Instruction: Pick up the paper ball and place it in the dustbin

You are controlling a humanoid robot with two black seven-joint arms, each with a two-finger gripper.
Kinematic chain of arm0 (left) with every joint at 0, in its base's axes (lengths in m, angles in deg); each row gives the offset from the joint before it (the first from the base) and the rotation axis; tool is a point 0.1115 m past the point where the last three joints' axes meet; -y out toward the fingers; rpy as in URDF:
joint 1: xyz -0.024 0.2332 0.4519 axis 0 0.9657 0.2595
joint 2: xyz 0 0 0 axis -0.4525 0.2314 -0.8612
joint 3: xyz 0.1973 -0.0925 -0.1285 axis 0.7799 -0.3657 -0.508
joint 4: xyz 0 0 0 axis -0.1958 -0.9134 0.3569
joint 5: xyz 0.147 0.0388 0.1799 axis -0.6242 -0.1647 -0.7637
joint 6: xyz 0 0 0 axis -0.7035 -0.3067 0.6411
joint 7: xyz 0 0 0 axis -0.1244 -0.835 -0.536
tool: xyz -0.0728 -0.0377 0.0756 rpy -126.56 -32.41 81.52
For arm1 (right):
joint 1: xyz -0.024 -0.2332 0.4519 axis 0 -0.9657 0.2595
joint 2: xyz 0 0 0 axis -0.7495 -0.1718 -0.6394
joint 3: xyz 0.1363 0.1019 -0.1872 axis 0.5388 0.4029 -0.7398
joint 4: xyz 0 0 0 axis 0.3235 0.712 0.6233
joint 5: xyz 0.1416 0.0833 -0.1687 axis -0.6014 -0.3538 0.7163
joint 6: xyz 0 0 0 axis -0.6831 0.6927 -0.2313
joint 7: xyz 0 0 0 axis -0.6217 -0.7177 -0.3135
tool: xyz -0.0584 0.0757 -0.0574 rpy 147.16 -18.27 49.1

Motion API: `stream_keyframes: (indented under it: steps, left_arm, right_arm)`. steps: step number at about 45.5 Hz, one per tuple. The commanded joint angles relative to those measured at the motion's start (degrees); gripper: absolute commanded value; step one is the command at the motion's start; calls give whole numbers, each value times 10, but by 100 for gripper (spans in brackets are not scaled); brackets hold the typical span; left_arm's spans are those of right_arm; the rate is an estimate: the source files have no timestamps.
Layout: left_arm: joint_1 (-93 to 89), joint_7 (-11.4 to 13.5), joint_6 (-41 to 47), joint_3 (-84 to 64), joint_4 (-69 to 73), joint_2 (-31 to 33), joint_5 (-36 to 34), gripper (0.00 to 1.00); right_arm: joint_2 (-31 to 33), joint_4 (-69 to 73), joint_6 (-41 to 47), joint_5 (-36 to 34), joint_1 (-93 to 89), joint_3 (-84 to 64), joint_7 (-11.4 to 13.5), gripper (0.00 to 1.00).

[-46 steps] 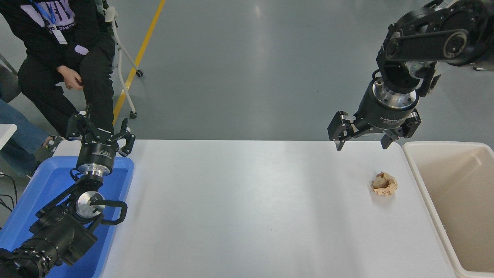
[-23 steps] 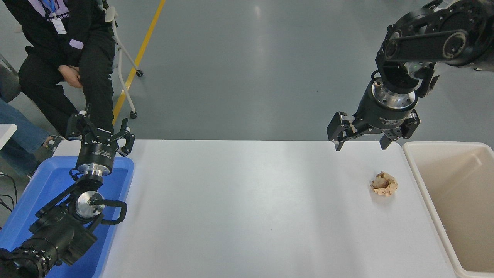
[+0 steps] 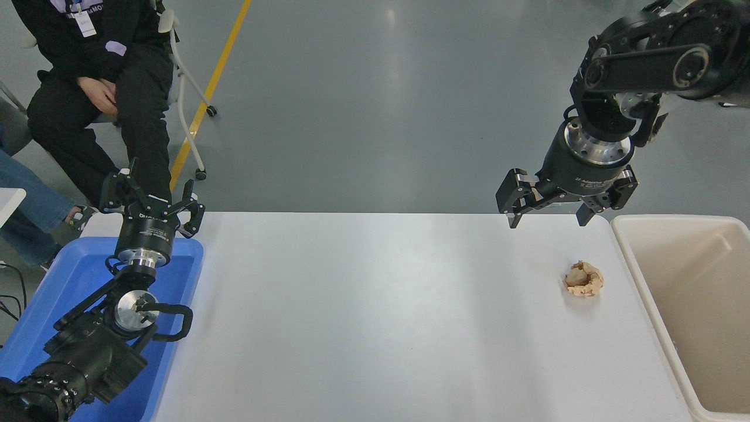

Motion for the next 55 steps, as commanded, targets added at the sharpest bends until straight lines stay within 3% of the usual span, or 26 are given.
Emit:
stream_keyframes:
  steps: [1, 15, 26, 34, 48, 55]
  left_arm:
    - [0, 0, 0, 0, 0, 0, 0, 99]
    - [0, 0, 0, 0, 0, 1, 0, 99]
    - [0, 0, 0, 0, 0, 1, 0, 99]
    - [0, 0, 0, 0, 0, 1, 0, 99]
    - [0, 0, 0, 0, 0, 1, 0, 99]
    - [0, 0, 0, 0, 0, 1, 0, 99]
  right_arm:
    - [1, 0, 0, -1, 0, -6, 0, 100]
    - [24, -8, -2, 2, -45, -6, 0, 100]
    - [71, -17, -190, 9, -145, -4, 0, 100]
    - [77, -106, -307, 17, -276, 0, 0, 100]
    - [60, -297, -335, 35, -467, 15, 0, 100]
    - [40, -374, -395, 27, -544, 17, 0, 100]
